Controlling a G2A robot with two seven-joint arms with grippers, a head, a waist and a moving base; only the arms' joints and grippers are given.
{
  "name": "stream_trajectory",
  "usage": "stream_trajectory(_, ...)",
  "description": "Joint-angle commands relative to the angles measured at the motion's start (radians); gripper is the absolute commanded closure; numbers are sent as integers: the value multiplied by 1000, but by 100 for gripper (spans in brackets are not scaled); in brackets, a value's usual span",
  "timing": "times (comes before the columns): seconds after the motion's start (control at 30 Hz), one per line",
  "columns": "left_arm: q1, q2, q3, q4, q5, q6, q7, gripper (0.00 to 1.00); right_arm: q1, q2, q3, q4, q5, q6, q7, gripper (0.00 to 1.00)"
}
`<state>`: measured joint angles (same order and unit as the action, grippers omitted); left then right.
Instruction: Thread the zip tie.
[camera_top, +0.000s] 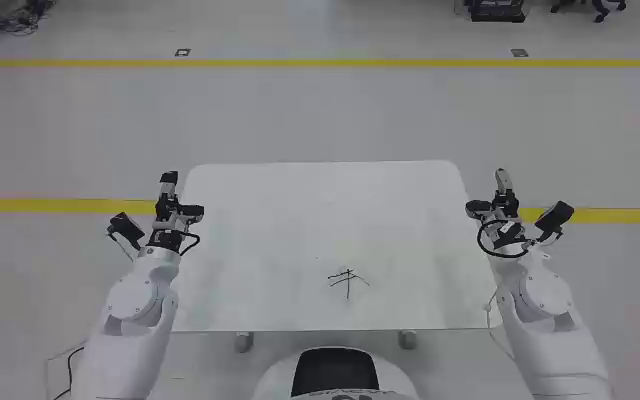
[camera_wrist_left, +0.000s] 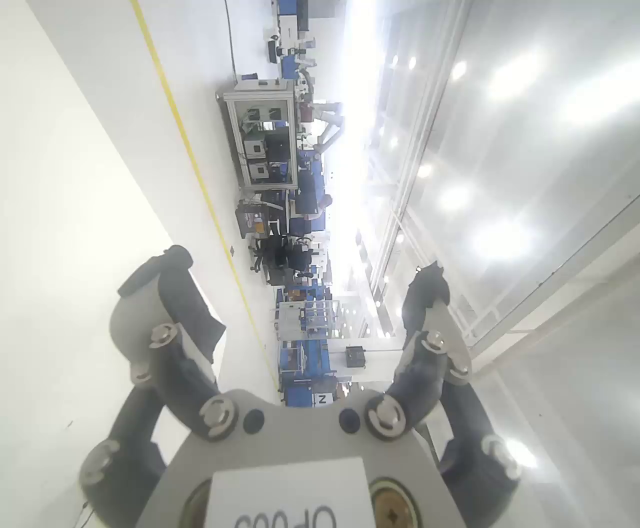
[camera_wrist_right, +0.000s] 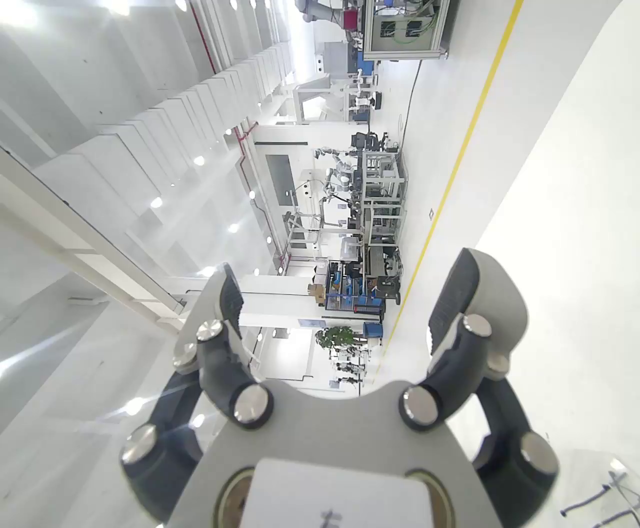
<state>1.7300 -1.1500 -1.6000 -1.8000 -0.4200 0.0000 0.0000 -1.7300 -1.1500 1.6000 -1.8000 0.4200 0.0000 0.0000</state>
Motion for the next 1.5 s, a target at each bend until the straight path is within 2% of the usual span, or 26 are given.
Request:
stream_trajectory(0.0,0,0,0,0,0,0,0,22,0,0,0,0,0,0,0,0)
stream_trajectory(0.03,0,0,0,0,0,0,0,0,0,0,0,0,0,0,0,22)
stream_trajectory(0.1,0,0,0,0,0,0,0,0,0,0,0,0,0,0,0,22)
stream_trajectory(0.13,0,0,0,0,0,0,0,22,0,0,0,0,0,0,0,22)
stream_trajectory(0.17,0,0,0,0,0,0,0,0,0,0,0,0,0,0,0,22)
stream_trajectory(0.2,0,0,0,0,0,0,0,0,0,0,0,0,0,0,0,22)
stream_trajectory(0.23,0,0,0,0,0,0,0,22,0,0,0,0,0,0,0,22)
stream_trajectory(0.27,0,0,0,0,0,0,0,0,0,0,0,0,0,0,0,0)
stream_trajectory(0.3,0,0,0,0,0,0,0,22,0,0,0,0,0,0,0,0)
stream_trajectory(0.33,0,0,0,0,0,0,0,22,0,0,0,0,0,0,0,0)
stream_trajectory(0.37,0,0,0,0,0,0,0,0,11,2,-16,-22,-31,-2,43,0)
stream_trajectory(0.43,0,0,0,0,0,0,0,0,53,10,-38,-4,-123,32,151,0)
stream_trajectory(0.5,0,0,0,0,0,0,0,0,100,13,-56,8,-149,60,232,0)
stream_trajectory(0.53,0,0,0,0,0,0,0,0,121,16,-75,23,-180,94,293,0)
stream_trajectory(0.6,0,0,0,0,0,0,0,0,151,18,-96,26,-210,99,342,0)
stream_trajectory(0.63,0,0,0,0,0,0,0,0,161,20,-117,24,-237,106,397,0)
stream_trajectory(0.67,0,0,0,0,0,0,0,0,166,21,-123,25,-247,93,426,0)
stream_trajectory(1.03,0,0,0,0,0,0,0,0,166,21,-123,25,-247,93,426,0)
stream_trajectory(1.1,0,0,0,0,0,0,0,0,195,29,-150,-11,-371,69,515,0)
stream_trajectory(1.3,0,0,0,0,0,0,0,0,332,43,-239,34,-576,65,759,0)
stream_trajectory(1.47,0,0,0,0,0,0,0,0,373,45,-311,35,-653,51,877,0)
